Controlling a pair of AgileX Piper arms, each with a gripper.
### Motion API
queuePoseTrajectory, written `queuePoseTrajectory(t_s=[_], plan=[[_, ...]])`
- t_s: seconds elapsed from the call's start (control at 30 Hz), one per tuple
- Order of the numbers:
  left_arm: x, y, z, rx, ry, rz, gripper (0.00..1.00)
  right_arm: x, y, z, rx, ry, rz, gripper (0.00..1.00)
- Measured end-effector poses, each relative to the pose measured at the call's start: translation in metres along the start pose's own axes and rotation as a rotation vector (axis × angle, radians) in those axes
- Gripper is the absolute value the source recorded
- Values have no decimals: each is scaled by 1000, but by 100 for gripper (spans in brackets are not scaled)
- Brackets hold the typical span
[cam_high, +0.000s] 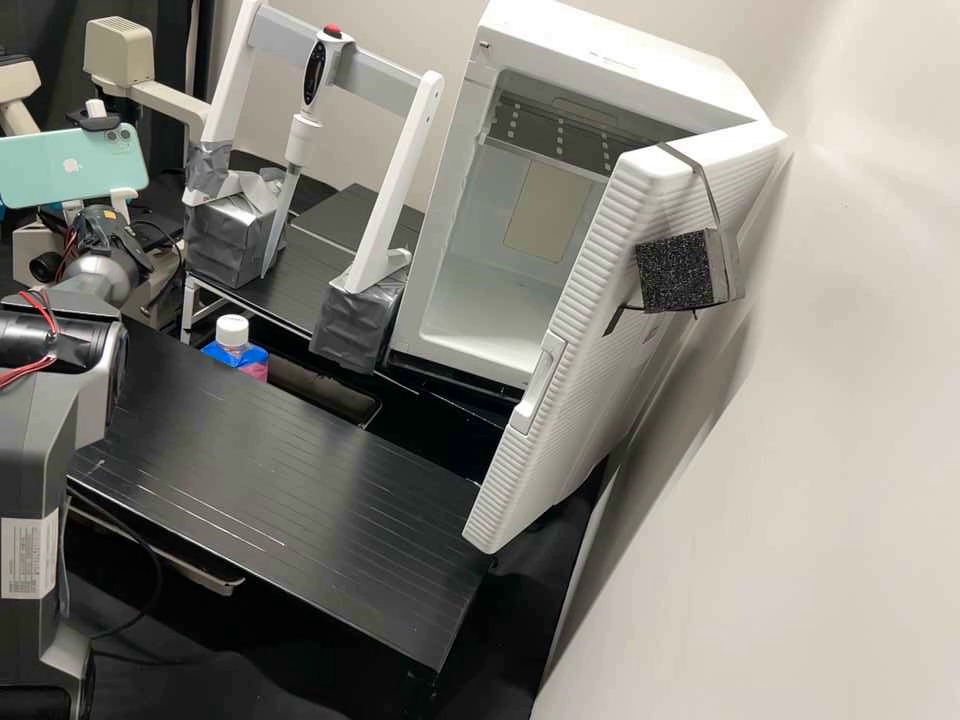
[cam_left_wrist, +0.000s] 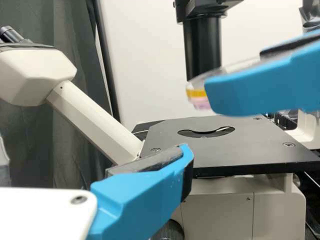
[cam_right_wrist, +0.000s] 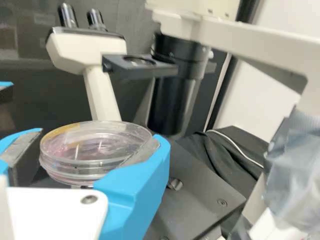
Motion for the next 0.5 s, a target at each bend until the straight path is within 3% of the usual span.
queuePoseTrajectory(t_s=[0.5], plan=[[0, 0, 0, 0, 0, 0, 100, -1, 4, 13, 2, -33, 6, 0]])
